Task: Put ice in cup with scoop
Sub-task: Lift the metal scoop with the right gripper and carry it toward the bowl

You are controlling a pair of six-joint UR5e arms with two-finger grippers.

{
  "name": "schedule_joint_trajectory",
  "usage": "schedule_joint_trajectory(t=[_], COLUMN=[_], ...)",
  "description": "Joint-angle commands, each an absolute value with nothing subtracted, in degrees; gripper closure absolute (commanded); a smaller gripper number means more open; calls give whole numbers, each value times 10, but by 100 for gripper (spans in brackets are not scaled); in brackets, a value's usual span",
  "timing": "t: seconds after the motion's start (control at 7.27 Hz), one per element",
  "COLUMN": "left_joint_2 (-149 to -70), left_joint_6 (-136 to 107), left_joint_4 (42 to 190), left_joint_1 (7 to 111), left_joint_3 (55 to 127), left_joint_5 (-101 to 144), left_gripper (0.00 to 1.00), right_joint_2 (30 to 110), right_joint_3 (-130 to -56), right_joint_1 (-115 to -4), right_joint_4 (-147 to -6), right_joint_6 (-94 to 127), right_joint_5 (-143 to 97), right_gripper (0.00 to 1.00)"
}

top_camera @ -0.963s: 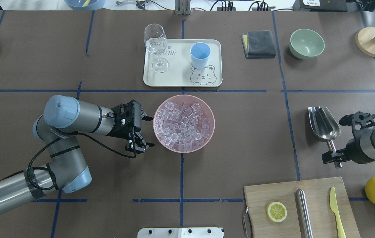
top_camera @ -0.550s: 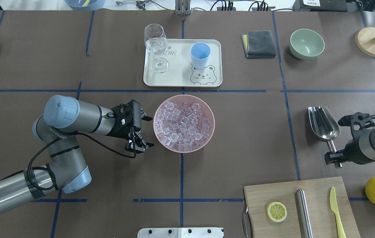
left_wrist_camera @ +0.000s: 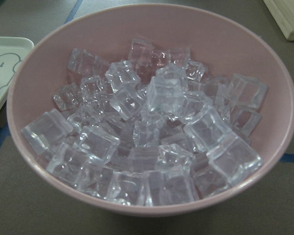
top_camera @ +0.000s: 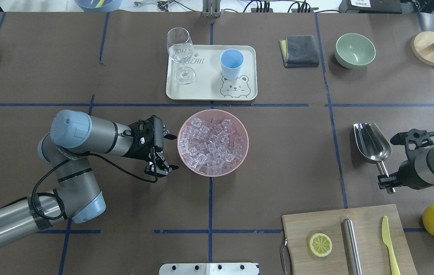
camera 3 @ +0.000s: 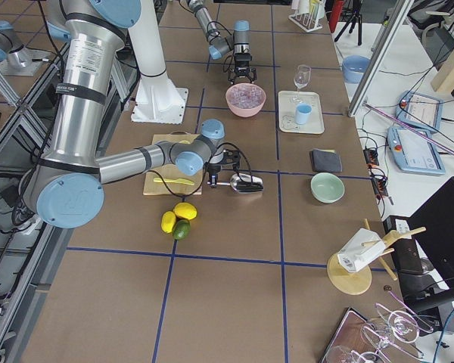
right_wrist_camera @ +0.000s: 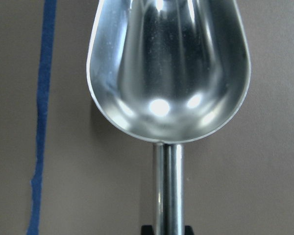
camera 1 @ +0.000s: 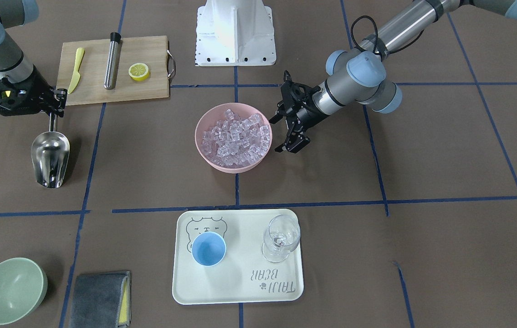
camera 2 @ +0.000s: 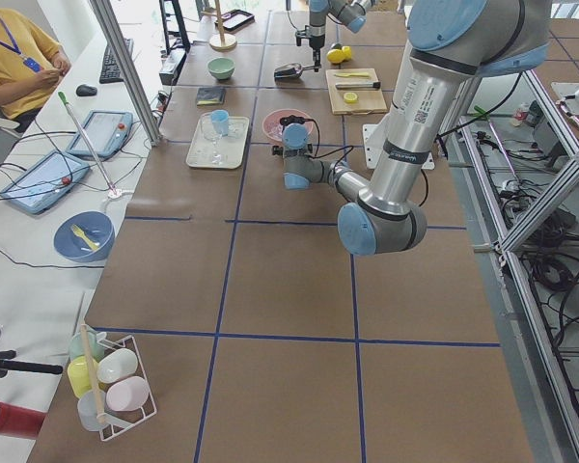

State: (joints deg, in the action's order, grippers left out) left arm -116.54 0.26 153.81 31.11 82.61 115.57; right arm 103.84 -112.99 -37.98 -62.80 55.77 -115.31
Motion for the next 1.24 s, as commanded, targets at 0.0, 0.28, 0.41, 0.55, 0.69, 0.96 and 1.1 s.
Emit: schedule_joint_trajectory(t=[0.0, 0.28, 0.41, 0.55, 0.69, 0.96, 1.1], left_joint_2=[-1165, -1165, -1165, -1165, -1165, -1165, -1165], left_joint_6=[2, 2, 1, -3, -3, -4, -4], left_joint_4=[1538, 1538, 1538, 1538, 1538, 1538, 1538], left_joint_1=[311, 312, 312, 311, 311, 312, 312], left_joint_3=[826, 825, 825, 826, 826, 825, 826], left_joint_5=[1155, 1156, 1155, 1155, 1155, 1155, 1155], left_gripper=[0, 0, 0, 0, 0, 0, 0], right_joint_2=[1038, 1033, 1025, 1024, 1024, 964, 902], right_joint_3=[-1159, -1174, -1188, -1207, -1213, -1245, -1262], right_joint_1=[-392, -381, -377, -379, -389, -423, -437], right_joint_4=[-628, -629, -630, -631, -648, -784, -901], right_joint_6=[553, 534, 470, 383, 280, 81, 3], right_joint_5=[-1151, -1155, -1152, -1152, -1152, -1157, -1154], right_gripper=[100, 100, 100, 100, 100, 100, 100])
